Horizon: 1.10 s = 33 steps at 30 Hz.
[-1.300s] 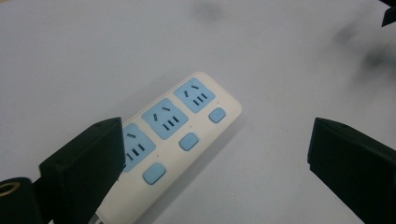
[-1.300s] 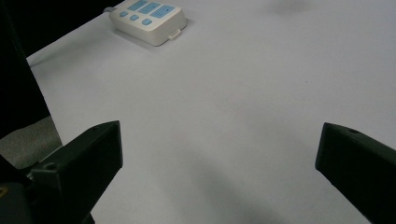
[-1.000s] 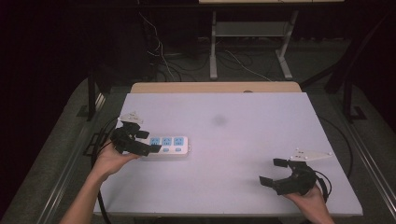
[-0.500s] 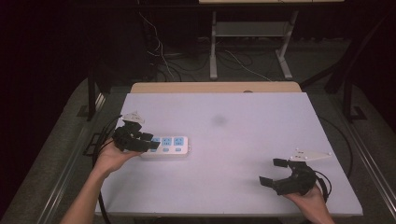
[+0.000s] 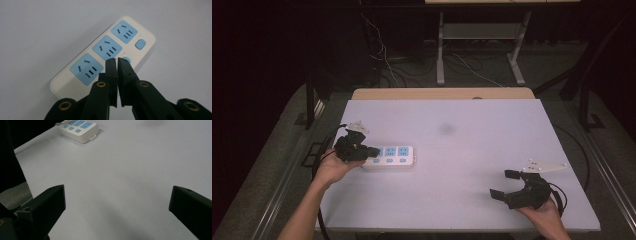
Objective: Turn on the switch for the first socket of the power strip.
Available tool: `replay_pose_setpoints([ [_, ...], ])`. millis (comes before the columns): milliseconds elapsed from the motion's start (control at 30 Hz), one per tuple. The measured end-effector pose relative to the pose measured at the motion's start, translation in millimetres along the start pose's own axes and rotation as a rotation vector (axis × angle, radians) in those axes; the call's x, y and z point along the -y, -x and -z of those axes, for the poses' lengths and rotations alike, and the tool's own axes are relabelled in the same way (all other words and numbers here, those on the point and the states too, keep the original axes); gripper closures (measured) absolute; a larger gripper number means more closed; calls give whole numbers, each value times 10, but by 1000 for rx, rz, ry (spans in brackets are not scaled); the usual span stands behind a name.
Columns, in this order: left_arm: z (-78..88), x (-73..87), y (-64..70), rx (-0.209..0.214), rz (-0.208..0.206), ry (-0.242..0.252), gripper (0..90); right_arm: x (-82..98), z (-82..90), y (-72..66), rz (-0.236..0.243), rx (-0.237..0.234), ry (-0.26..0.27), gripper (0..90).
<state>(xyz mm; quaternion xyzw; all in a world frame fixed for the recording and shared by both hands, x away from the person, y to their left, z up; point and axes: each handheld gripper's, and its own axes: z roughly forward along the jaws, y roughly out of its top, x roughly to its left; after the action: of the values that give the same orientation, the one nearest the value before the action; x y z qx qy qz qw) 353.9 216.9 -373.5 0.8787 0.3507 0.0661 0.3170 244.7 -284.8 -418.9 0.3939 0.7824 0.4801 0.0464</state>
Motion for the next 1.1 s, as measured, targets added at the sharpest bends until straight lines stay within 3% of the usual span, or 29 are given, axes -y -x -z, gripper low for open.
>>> replay_pose_setpoints([
  [500,-99,66,-92,-24,15,-46,892,2,-2,1,1,2,-2,2],
  [1100,-215,106,-106,0,19,-79,891,3,-7,0,5,1,-2,2],
])
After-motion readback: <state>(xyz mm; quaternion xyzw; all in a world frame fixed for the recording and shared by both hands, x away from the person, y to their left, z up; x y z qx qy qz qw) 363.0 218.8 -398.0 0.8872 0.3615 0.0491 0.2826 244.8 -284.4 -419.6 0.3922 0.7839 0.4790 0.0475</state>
